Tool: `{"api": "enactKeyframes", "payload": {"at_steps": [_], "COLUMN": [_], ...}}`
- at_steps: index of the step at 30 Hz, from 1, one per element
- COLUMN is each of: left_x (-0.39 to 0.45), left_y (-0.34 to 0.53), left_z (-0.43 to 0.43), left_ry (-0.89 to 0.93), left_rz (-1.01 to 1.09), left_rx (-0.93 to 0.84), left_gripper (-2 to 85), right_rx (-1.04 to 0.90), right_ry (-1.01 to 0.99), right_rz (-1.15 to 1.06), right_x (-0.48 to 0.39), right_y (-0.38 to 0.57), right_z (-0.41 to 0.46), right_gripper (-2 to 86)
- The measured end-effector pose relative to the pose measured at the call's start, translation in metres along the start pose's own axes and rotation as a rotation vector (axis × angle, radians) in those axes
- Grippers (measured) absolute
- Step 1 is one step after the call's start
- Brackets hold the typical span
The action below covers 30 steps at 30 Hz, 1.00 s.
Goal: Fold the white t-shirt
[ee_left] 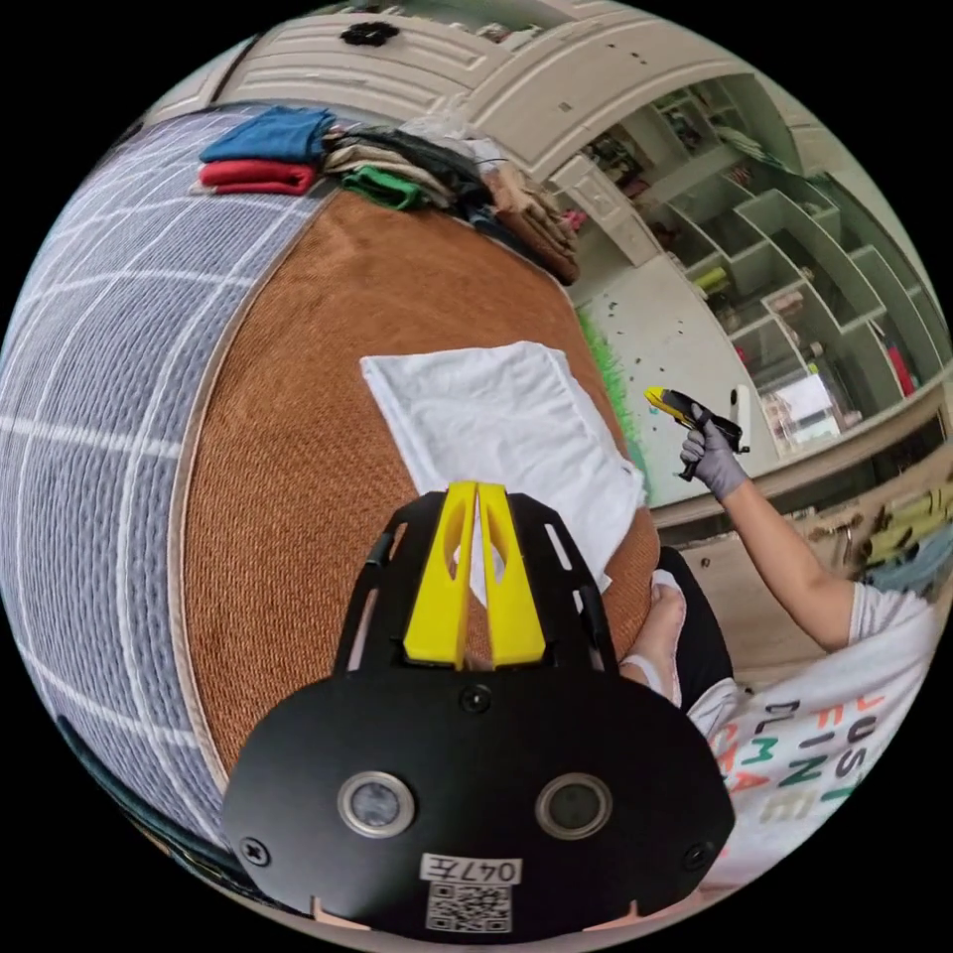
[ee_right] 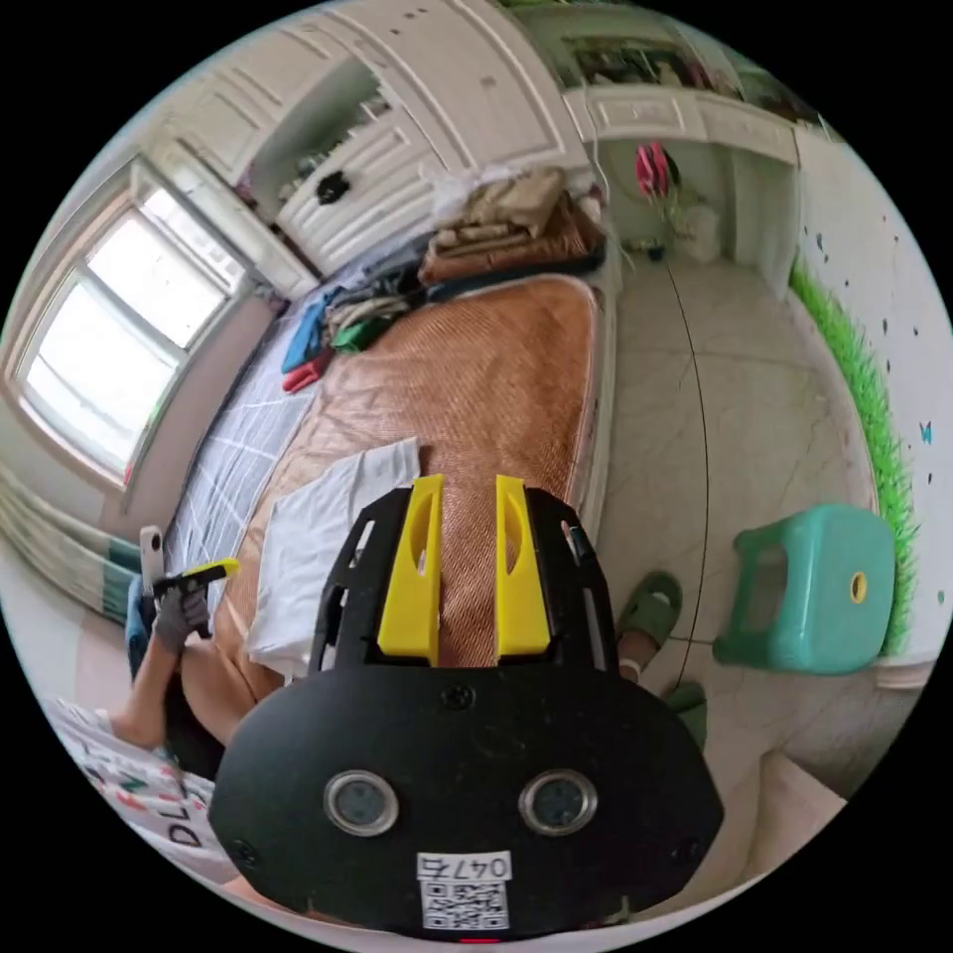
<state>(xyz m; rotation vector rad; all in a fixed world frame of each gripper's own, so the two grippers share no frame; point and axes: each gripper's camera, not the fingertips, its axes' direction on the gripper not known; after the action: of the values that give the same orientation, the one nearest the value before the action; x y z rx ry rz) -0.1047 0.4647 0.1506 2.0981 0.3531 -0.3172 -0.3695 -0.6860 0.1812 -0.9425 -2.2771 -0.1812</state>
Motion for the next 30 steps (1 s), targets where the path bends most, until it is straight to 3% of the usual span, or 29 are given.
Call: {"api": "enactKeyframes", "payload": {"at_steps": [4, 7, 12, 21, 25, 30], "left_x": [0.058, 0.078, 0.048, -0.03, -0.067, -0.083], "left_y": [-0.009, -0.008, -0.001, 0.029, 0.045, 0.052], "left_z": [0.008, 0.019, 0.012, -0.018, -0.025, -0.032], "left_ry": [0.017, -0.058, -0.022, 0.074, 0.211, 0.188], "left_rz": [0.276, 0.357, 0.206, -0.127, -0.225, -0.237], "left_rx": [-0.017, -0.106, -0.048, 0.155, 0.242, 0.279], "left_gripper": [4.2, 6.0, 5.6, 3.3, 1.3, -0.8], "right_rx": [-0.019, -0.075, -0.17, -0.349, -0.562, -0.653], "right_ry": [-0.079, -0.116, 0.194, 0.506, 0.378, 0.064], "right_rz": [-0.198, -0.374, -0.726, -1.196, -1.387, -1.331], "right_x": [-0.062, -0.119, -0.196, -0.257, -0.266, -0.267], "right_y": [0.046, 0.074, 0.091, 0.063, 0.037, -0.033], "right_z": [-0.009, 0.004, 0.048, 0.119, 0.143, 0.139], "right_gripper": [4.8, 6.2, 10.3, 7.7, 2.2, 0.7]}}
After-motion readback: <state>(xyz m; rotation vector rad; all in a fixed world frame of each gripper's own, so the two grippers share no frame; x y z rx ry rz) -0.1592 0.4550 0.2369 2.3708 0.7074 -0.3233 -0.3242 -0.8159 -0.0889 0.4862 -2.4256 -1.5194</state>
